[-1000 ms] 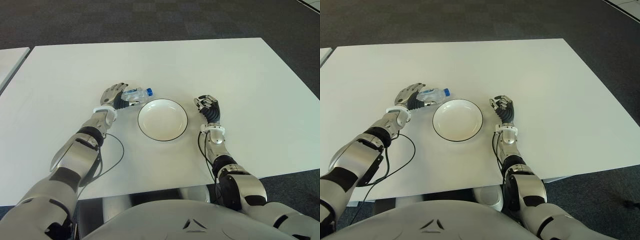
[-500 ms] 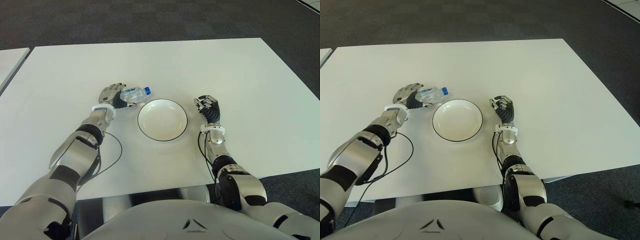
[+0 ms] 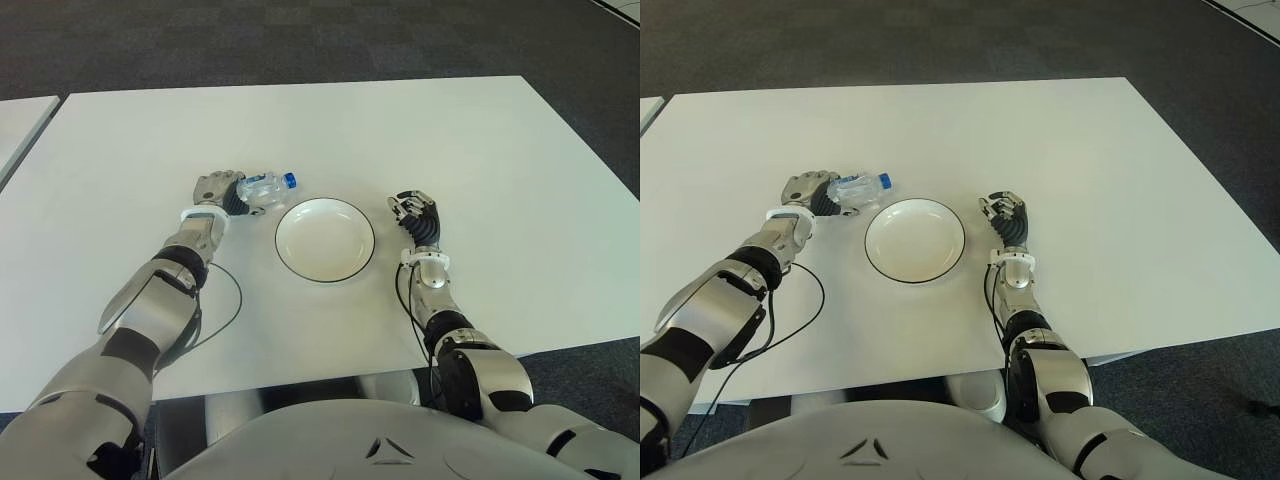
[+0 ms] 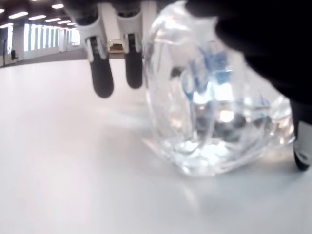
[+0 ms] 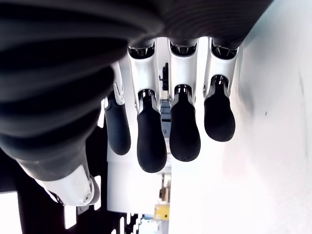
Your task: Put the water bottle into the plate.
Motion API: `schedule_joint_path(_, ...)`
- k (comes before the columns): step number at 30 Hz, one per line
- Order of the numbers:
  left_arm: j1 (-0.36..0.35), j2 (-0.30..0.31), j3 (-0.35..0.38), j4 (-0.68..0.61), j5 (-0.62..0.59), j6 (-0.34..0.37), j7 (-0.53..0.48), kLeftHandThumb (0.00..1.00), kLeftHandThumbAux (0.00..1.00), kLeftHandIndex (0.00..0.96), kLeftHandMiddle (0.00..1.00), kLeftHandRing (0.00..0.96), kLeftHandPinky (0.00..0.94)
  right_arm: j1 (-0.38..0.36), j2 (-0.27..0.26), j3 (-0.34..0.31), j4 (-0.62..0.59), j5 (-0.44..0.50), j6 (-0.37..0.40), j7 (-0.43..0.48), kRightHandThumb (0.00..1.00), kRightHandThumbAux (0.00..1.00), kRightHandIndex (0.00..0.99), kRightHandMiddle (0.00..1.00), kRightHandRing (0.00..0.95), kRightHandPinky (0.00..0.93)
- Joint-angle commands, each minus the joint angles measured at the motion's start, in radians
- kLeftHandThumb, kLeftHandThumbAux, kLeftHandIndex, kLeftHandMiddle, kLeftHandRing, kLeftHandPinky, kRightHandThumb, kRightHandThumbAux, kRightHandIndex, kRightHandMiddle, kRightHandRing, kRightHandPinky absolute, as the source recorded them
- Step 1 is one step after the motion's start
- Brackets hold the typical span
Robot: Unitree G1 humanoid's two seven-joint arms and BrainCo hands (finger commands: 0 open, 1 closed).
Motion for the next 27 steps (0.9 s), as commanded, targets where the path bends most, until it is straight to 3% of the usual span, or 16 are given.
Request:
schedule_joint_path(1,0.054,0.01,-0.031,0.033,0.03,0.028,0.016,0.832,0.666,0.38,0.488,0.588,0.557,0.02,0.006,0.001,0.013,0.009,0.021,-0.004,0.71,0.726,0.436,0.694,0.695,0.695)
schedule_joint_path(7,0.058,0.007,-0.011,0.03,0.003,0.026,0.025,0.843,0.67,0.385,0.538,0.717,0.724,0.019,0.006,0.002,0.013,0.009,0.024,-0.003,0.71,0.726,0.436,0.695,0.696,0.698)
schedule_joint_path(13,0.05,-0.004,0.0,0.016,-0.01,0.033,0.038,0.846,0.67,0.392,0.545,0.797,0.825,0.019,0.006,0.002,0.013,0.009,0.025,-0.004,0.71,0.727,0.436,0.696,0.696,0.701)
schedule_joint_path(27,0.061,-0.017,0.057,-0.01,-0.075,0.019,0.073,0.848,0.669,0.397,0.549,0.849,0.868,0.021,0.008,0.001,0.011,0.012,0.019,0.0,0.709,0.727,0.436,0.695,0.696,0.7)
